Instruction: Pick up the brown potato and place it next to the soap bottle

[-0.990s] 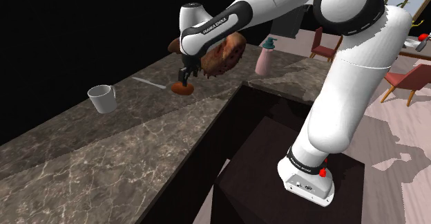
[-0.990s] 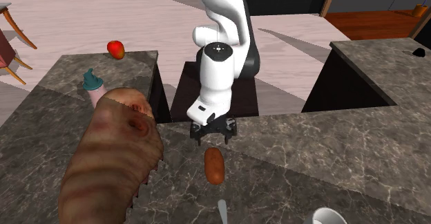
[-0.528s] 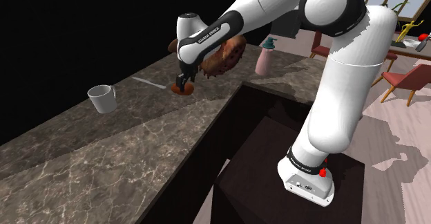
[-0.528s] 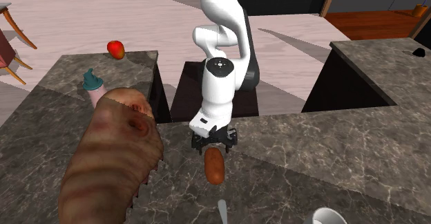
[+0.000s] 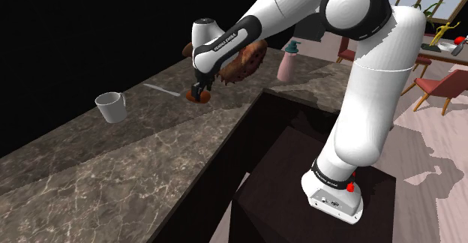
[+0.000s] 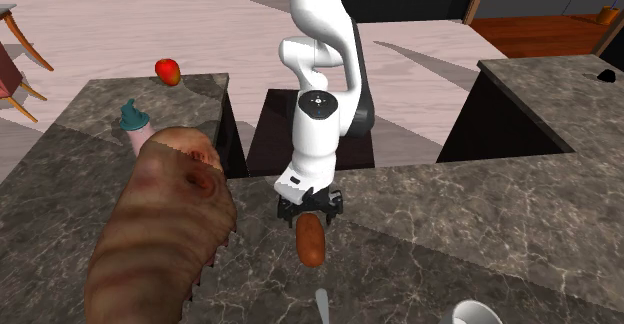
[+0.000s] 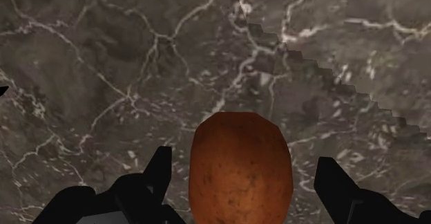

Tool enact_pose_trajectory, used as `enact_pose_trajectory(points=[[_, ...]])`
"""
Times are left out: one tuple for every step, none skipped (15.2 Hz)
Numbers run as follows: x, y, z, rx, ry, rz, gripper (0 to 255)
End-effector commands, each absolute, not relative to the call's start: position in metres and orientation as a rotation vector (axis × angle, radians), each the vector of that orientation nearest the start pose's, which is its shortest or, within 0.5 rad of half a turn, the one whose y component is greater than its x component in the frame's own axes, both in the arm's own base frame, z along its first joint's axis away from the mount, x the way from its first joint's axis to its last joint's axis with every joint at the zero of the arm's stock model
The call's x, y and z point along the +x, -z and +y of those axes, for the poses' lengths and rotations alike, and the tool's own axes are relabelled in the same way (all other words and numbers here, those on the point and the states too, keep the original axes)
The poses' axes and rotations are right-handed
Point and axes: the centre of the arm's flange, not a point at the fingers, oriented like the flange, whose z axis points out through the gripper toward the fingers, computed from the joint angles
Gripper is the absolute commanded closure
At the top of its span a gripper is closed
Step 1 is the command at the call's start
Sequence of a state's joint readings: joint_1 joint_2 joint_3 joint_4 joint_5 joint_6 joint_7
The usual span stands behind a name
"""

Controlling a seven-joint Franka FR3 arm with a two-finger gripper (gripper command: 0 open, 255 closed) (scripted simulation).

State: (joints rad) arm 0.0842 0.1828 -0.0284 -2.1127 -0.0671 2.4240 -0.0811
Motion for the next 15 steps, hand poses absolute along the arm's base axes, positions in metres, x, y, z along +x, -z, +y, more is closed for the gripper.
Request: enact_pose_trajectory(points=[[0.581,-0.341,0.032,-3.175,0.204,-0.295,0],[0.581,-0.341,0.032,-3.175,0.204,-0.295,255],[0.581,-0.341,0.032,-3.175,0.204,-0.295,255],[0.581,-0.341,0.032,-3.175,0.204,-0.295,255],[0.581,-0.341,0.032,-3.175,0.204,-0.295,255],[0.581,-0.341,0.032,-3.175,0.204,-0.295,255],[0.581,-0.341,0.032,-3.175,0.204,-0.295,255],[0.581,-0.341,0.032,-3.175,0.204,-0.295,255],[0.581,-0.341,0.032,-3.175,0.204,-0.295,255],[0.580,-0.341,0.032,-3.175,0.204,-0.295,255],[0.581,-0.341,0.032,-3.175,0.204,-0.295,255],[0.581,-0.346,0.032,-3.175,0.204,-0.295,255],[0.581,-0.352,0.032,-3.175,0.204,-0.295,255],[0.581,-0.357,0.032,-3.175,0.204,-0.295,255],[0.581,-0.362,0.032,-3.175,0.204,-0.295,255]])
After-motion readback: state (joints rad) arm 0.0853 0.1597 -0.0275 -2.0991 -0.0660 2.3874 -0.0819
